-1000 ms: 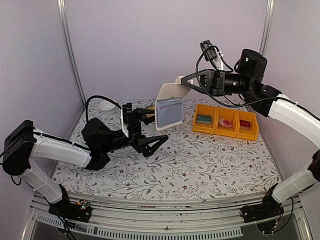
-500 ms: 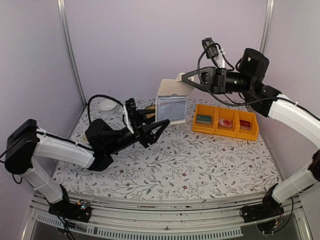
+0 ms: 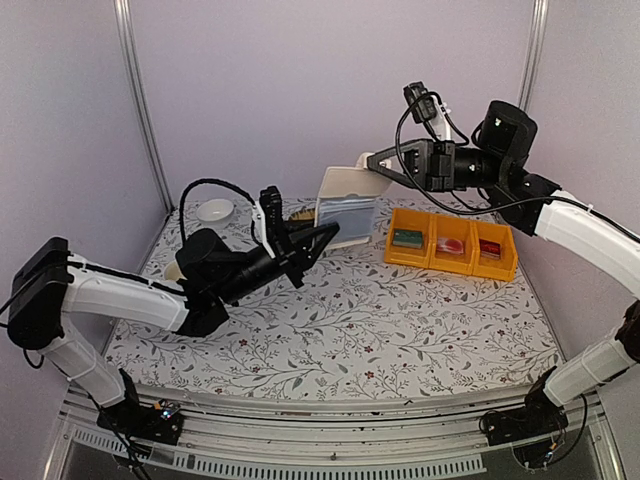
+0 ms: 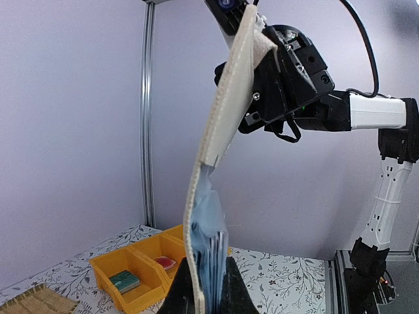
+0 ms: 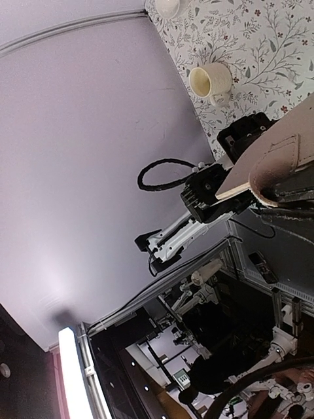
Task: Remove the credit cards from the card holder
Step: Pass from the right arm to the left, then pass from the left arm to the right
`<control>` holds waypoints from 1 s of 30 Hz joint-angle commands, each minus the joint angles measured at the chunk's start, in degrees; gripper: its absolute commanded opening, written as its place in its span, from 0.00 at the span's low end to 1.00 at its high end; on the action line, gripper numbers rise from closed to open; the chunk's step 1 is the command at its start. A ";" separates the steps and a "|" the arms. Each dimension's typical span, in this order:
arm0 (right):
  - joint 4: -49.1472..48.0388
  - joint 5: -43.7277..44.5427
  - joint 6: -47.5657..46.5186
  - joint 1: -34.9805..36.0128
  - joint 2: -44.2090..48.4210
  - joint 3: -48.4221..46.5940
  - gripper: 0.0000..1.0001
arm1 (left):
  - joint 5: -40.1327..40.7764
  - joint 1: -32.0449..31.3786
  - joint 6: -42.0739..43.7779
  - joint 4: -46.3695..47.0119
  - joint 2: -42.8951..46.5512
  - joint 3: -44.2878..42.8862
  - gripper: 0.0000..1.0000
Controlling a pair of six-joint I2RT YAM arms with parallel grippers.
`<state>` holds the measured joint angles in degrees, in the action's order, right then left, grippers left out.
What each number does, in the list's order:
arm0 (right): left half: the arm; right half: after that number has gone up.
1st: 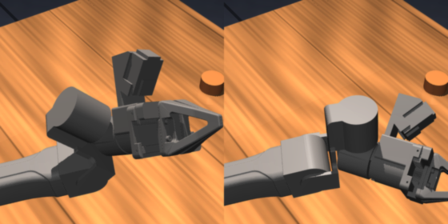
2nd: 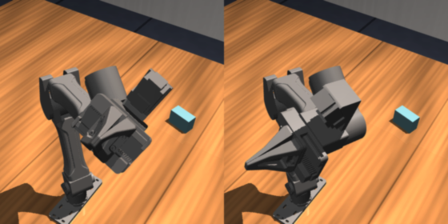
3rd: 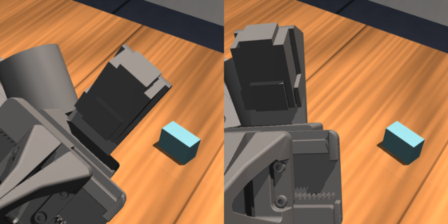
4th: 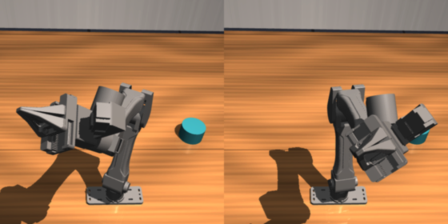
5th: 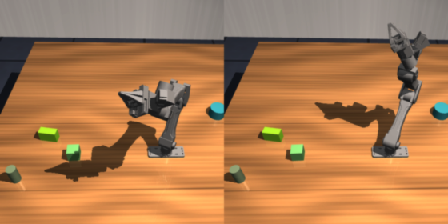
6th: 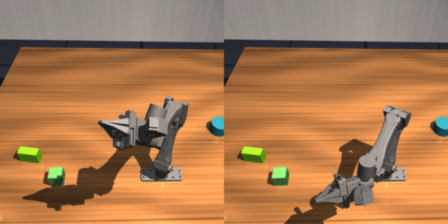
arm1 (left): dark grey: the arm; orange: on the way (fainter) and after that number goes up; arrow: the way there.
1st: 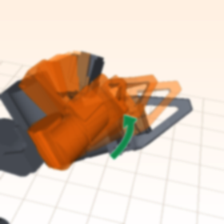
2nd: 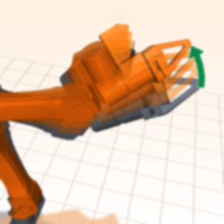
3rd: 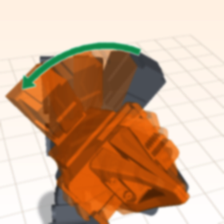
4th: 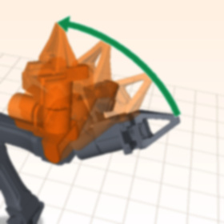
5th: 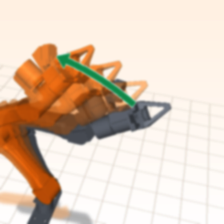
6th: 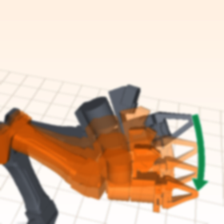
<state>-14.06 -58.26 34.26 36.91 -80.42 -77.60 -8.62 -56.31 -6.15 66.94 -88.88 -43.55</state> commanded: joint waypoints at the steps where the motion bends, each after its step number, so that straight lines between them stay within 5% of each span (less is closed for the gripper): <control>1: 8.35 0.14 -4.11 -5.21 0.00 0.99 0.19 | 6.37 -0.14 -3.44 -17.48 4.75 -1.74 0.00; 4: 25.33 5.71 -15.29 -7.01 -1.74 -3.09 0.81 | 7.48 0.41 -4.90 -37.17 8.07 -7.39 0.00; 5: 29.37 8.13 -20.49 -7.00 -1.66 -4.02 0.97 | 7.95 0.66 -5.13 -43.50 8.49 -9.22 0.00; 6: 31.73 10.42 -24.23 -6.98 -1.11 -4.16 0.99 | 8.03 1.06 -5.84 -48.70 9.15 -11.32 0.00; 10: 34.23 15.87 -38.97 -7.02 3.75 -2.32 0.99 | 4.84 4.72 -8.82 -72.45 7.55 -22.08 0.00; 16: 35.68 17.38 -43.43 -6.90 6.14 -2.71 0.99 | 7.42 6.32 -7.21 -98.94 1.95 -36.52 0.00; 22: 34.32 33.18 -43.80 5.56 0.77 -4.36 0.99 | 5.78 6.78 -7.48 -106.69 -0.99 -43.28 0.00; 30: 34.98 34.54 -42.42 8.97 -9.92 -8.62 0.99 | 3.39 6.75 -6.59 -106.51 -1.73 -44.69 0.00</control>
<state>19.31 -27.68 -7.97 45.12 -86.48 -82.41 -3.77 -49.98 -13.39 -38.17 -90.48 -86.52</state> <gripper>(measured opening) 0.988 0.084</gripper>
